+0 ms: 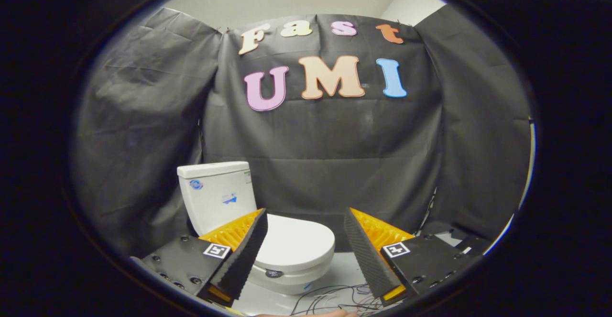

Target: Open the toilet lid.

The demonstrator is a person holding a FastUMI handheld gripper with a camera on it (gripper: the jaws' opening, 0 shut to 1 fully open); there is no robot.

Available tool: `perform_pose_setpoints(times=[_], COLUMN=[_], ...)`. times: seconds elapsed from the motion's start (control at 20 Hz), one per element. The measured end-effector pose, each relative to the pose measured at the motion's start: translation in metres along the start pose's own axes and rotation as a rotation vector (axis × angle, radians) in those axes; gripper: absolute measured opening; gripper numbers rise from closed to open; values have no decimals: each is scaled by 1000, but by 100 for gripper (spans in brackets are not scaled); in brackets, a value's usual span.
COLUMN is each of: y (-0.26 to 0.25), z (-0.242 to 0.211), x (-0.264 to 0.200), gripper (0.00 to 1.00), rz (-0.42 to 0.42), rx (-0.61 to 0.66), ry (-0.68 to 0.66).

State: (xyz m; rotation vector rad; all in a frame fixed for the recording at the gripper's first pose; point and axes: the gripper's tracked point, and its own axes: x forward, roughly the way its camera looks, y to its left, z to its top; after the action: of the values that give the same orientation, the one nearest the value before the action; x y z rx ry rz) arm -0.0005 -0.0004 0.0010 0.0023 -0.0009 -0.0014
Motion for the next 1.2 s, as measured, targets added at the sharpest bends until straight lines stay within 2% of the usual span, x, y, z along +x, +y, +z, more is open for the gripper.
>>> perform_pose_setpoints(times=[0.45, 0.75, 0.85, 1.05, 1.2], y=[3, 23, 36, 48, 48], z=[1, 6, 10, 6, -20], x=[9, 55, 67, 85, 94], gripper=[99, 99, 99, 98, 98], rz=[0, 36, 81, 112, 90], rx=[-18, -140, -108, 18, 61], ry=[-11, -22, -49, -90, -54])
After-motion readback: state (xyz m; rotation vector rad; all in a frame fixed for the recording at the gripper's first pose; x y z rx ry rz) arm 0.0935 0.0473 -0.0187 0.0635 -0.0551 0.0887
